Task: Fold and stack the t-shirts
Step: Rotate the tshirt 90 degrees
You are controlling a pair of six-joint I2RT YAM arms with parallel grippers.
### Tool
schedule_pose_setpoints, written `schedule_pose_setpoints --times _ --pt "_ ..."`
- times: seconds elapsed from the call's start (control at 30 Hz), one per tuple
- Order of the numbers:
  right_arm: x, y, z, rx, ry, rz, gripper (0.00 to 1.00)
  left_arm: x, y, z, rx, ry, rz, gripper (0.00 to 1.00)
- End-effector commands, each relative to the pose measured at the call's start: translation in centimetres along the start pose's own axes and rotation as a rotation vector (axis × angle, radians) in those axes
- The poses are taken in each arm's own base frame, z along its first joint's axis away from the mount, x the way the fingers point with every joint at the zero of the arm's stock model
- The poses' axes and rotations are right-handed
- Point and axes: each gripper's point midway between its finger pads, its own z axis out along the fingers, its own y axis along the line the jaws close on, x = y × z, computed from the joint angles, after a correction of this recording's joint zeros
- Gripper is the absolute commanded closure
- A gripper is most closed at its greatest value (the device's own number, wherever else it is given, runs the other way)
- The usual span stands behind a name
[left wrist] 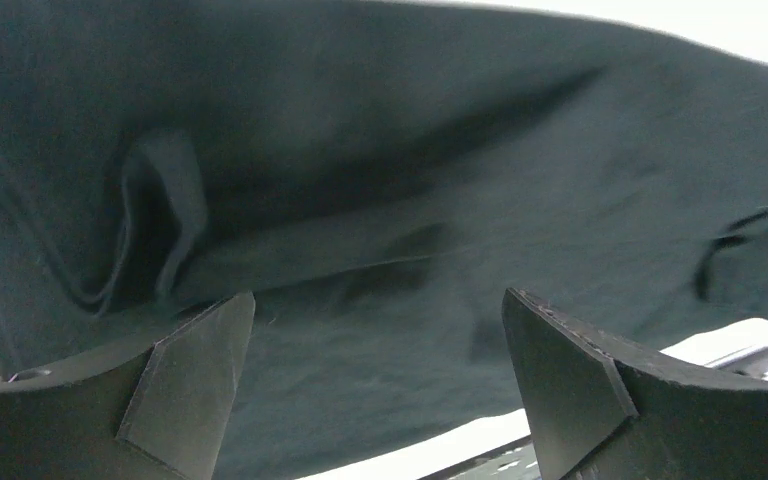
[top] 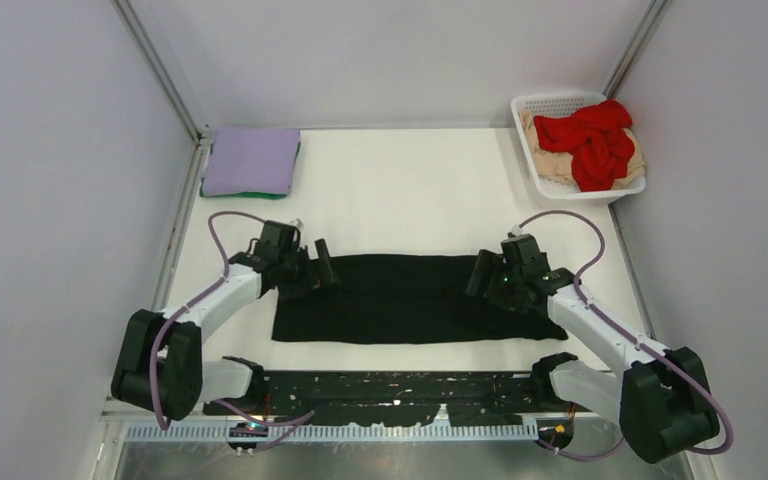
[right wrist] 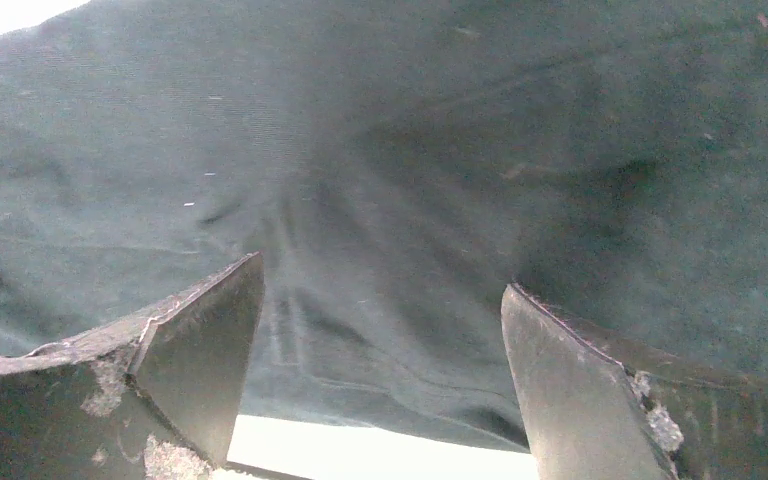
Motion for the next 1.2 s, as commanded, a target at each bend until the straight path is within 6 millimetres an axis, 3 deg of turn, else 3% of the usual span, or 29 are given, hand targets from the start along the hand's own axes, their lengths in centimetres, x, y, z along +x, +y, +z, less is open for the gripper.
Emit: schedule_pose_setpoints --times 0.0,0.13,0.27,0.4,0.5,0.53,0.57,0.6,0.63,0.67,0.77,0.87,0.9,0.97,1.0,1.03,1.07,1.1,1.13,1.17 --pt "0.1 -2.0 1.1 0.047 -0.004 0.113 0.05 2.7 3.2 0.8 -0.101 0.036 -0.032 0.00" --pt "0.8 -3.7 2.0 0.060 0.029 0.204 0.05 3.8 4.7 1.2 -0.156 0.056 -0.052 0.00" --pt "0.3 -3.8 3.1 0.032 0.028 0.249 0.05 3.5 3.7 1.4 -0.106 0.056 -0.062 0.00" --pt "-1.5 -3.6 4.1 0.052 0.021 0.243 0.04 3.2 2.8 1.3 -0.059 0.031 -0.080 0.01" --pt "-4.0 -3.0 5.5 0.053 -0.007 0.268 0.05 3.5 2.2 1.1 -0.032 0.018 -0.110 0.00" --pt "-5.7 -2.2 5.6 0.035 -0.029 0.271 0.05 3.7 2.0 0.9 -0.025 0.011 -0.127 0.00" --pt "-5.6 -2.2 6.5 0.042 0.008 0.279 0.05 4.0 1.8 0.8 -0.021 0.006 -0.134 0.00" --pt "-7.4 -1.0 6.6 0.015 -0.008 0.275 0.04 4.4 1.6 0.7 -0.020 0.001 -0.138 0.01" --pt "-7.1 -0.9 7.6 0.011 0.032 0.280 0.04 5.0 1.1 0.6 -0.015 -0.004 -0.128 0.00" --pt "-8.7 0.1 7.9 -0.009 0.014 0.274 0.05 5.3 1.2 0.5 -0.024 -0.018 -0.132 0.00" --pt "-10.3 0.7 10.6 0.001 0.059 0.275 0.05 7.1 0.4 0.3 -0.026 -0.045 -0.120 0.00" --pt "-13.8 3.1 13.4 -0.035 0.097 0.257 0.05 8.4 -0.3 0.2 -0.021 -0.067 -0.115 0.00" --pt "-13.8 3.3 13.8 -0.020 0.129 0.252 0.05 8.7 -0.7 0.2 -0.014 -0.072 -0.106 0.00" --pt "-15.8 4.6 15.5 -0.017 0.152 0.214 0.05 9.4 -1.6 0.2 0.001 -0.072 -0.084 0.00" --pt "-17.3 5.6 16.5 -0.019 0.158 0.179 0.05 9.8 -2.3 0.3 0.015 -0.066 -0.069 0.00" --pt "-20.5 7.8 16.3 -0.058 0.105 0.141 0.05 10.2 -2.8 0.4 0.021 -0.057 -0.055 0.00" --pt "-19.3 7.6 17.8 -0.029 0.156 0.102 0.05 10.6 -3.5 0.6 0.029 -0.045 -0.036 0.00" --pt "-22.4 10.0 17.5 -0.067 0.091 0.060 0.04 11.2 -4.0 1.0 0.027 -0.027 -0.018 0.00" --pt "-21.5 10.0 19.3 -0.038 0.128 0.019 0.05 11.8 -4.7 1.4 0.030 -0.010 0.001 0.00" --pt "-24.4 12.5 18.6 -0.084 0.063 -0.017 0.05 12.6 -5.3 1.8 0.030 0.015 0.022 0.00"
